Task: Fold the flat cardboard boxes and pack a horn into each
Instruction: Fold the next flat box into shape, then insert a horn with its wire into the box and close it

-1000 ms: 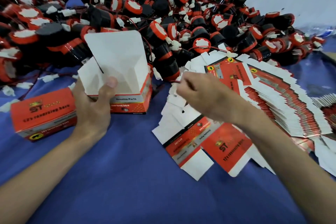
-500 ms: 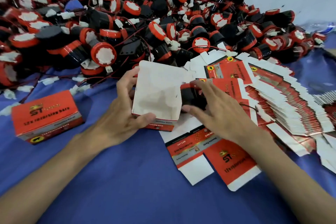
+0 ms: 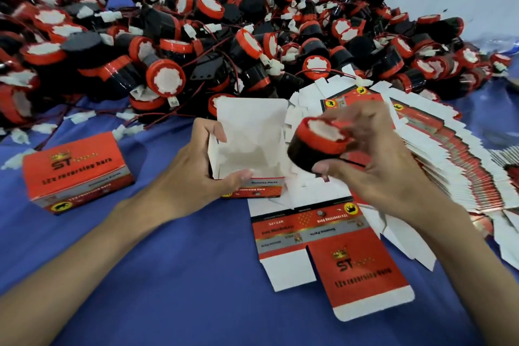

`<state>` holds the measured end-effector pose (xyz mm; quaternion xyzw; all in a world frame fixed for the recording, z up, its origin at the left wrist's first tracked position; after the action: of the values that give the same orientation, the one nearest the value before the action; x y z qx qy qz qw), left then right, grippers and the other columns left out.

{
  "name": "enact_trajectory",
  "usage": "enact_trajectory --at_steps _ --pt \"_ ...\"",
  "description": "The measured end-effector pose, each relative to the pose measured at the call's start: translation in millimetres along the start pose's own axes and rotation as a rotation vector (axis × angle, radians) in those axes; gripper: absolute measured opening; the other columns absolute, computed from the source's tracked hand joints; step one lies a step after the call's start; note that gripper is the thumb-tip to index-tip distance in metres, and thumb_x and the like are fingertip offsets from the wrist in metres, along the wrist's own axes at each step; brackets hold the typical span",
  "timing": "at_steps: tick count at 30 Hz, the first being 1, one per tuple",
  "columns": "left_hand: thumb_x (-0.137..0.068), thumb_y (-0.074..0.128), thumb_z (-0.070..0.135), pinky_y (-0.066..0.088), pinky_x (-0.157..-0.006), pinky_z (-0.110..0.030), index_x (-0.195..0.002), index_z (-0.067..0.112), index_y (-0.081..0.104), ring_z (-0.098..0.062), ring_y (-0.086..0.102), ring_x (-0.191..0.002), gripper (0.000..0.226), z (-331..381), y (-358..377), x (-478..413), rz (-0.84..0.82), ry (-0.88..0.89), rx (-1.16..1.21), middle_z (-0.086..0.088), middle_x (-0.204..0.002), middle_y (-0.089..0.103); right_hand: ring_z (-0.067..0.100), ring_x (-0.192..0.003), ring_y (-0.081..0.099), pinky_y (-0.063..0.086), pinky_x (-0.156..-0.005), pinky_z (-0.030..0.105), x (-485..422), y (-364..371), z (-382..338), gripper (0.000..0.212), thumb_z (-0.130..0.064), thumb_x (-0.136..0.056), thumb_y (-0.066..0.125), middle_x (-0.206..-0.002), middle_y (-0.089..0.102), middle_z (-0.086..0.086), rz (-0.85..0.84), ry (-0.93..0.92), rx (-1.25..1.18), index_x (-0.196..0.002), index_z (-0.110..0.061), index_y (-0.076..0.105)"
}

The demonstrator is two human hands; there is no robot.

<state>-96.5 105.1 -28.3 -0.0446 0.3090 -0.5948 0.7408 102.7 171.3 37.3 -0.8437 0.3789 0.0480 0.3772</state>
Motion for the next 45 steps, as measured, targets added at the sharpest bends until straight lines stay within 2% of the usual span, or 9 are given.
enact_trajectory --at_steps 3,6,11,17,24,28,34,38,45 --pt "-0.070 0.067 0.057 0.046 -0.061 -0.008 -0.096 0.051 0.027 0.012 0.056 -0.088 0.048 7.1 -3.2 0.2 0.046 0.062 -0.045 0.044 -0.102 0.048 0.017 -0.118 0.054 0.054 -0.086 0.040 -8.6 -2.2 -43.9 0.050 -0.043 -0.082 0.067 -0.129 0.048 -0.005 0.061 -0.299 -0.045 -0.116 -0.041 0.031" --pt "-0.066 0.070 0.055 0.051 -0.087 -0.024 -0.119 0.038 0.033 0.003 0.055 -0.106 0.067 1.3 -2.9 -1.7 0.051 0.024 -0.022 0.026 -0.122 0.050 0.013 -0.121 0.051 0.049 -0.095 0.031 -24.4 26.4 -71.2 0.056 -0.046 -0.083 0.064 -0.131 0.048 -0.003 -0.035 -0.426 0.192 -0.127 -0.027 0.035" --pt "-0.063 0.069 0.059 0.049 -0.071 -0.020 -0.101 0.059 0.027 0.012 0.053 -0.093 0.057 7.0 -3.4 -0.1 0.035 0.035 -0.029 0.043 -0.099 0.045 0.023 -0.106 0.060 0.054 -0.073 0.044 -34.2 56.0 -47.2 0.062 -0.049 -0.088 0.056 -0.140 0.048 -0.001 -0.279 -0.274 0.579 -0.135 -0.011 0.043" --pt "-0.061 0.063 0.080 0.049 -0.063 -0.049 -0.094 0.051 0.025 -0.021 0.054 -0.079 0.058 7.0 -2.6 0.4 0.040 0.024 -0.086 0.011 -0.094 0.051 0.009 -0.083 0.045 0.032 -0.058 0.023 -29.2 39.6 -36.8 0.053 -0.059 -0.086 0.046 -0.125 0.043 -0.007 -0.385 -0.133 0.886 -0.127 -0.031 0.029" --pt "-0.066 0.068 0.065 0.050 -0.064 -0.031 -0.095 0.049 0.025 0.000 0.054 -0.083 0.054 7.2 -2.8 -0.2 0.022 0.024 -0.083 0.038 -0.094 0.047 0.025 -0.085 0.055 0.035 -0.054 0.030 -35.7 24.9 -106.3 0.046 -0.028 -0.077 0.073 -0.091 0.054 -0.003 -0.102 -0.265 1.289 -0.112 -0.030 0.044" --pt "-0.067 0.068 0.066 0.051 -0.067 -0.039 -0.095 0.046 0.025 -0.008 0.054 -0.083 0.055 5.0 -3.5 1.0 0.025 0.028 -0.087 0.027 -0.093 0.047 0.033 -0.076 0.059 0.051 -0.068 0.050 -43.5 -2.2 -121.7 0.054 -0.027 -0.066 0.084 -0.089 0.062 0.005 -0.046 -0.296 1.043 -0.108 -0.020 0.052" --pt "-0.058 0.071 0.064 0.044 -0.076 -0.007 -0.104 0.063 0.025 0.017 0.051 -0.099 0.065 10.0 -4.3 -0.5 0.040 0.025 -0.043 0.049 -0.104 0.044 0.017 -0.064 0.045 0.027 -0.051 0.025 -47.5 54.8 -79.5 0.048 -0.046 -0.073 0.073 -0.076 0.044 -0.018 -0.248 -0.139 0.771 -0.095 -0.034 0.032" --pt "-0.059 0.075 0.057 0.050 -0.078 -0.020 -0.102 0.051 0.028 0.003 0.058 -0.100 0.064 5.2 -5.9 -0.6 0.026 -0.003 0.038 0.038 -0.103 0.051 0.022 -0.060 0.048 0.032 -0.048 0.024 -41.8 59.9 -42.3 0.043 -0.053 -0.080 0.061 -0.067 0.049 -0.014 -0.153 -0.157 0.687 -0.106 -0.020 0.052" --pt "-0.066 0.070 0.061 0.041 -0.063 -0.011 -0.097 0.051 0.026 0.002 0.053 -0.078 0.055 9.6 -6.1 -0.3 0.035 0.031 -0.045 0.037 -0.090 0.049 0.024 -0.082 0.064 0.052 -0.051 0.037 -34.6 59.9 -41.8 0.004 -0.013 -0.082 0.068 -0.089 0.067 0.001 -0.067 -0.292 0.596 -0.084 -0.011 0.071"
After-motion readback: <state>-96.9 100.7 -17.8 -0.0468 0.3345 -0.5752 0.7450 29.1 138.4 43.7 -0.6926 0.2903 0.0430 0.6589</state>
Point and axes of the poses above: each hand's wrist, its own x-axis away from the middle knuckle, its own y-axis out of the palm, z = x × y, the point moved 7 cm from there along -x, towards the middle knuckle
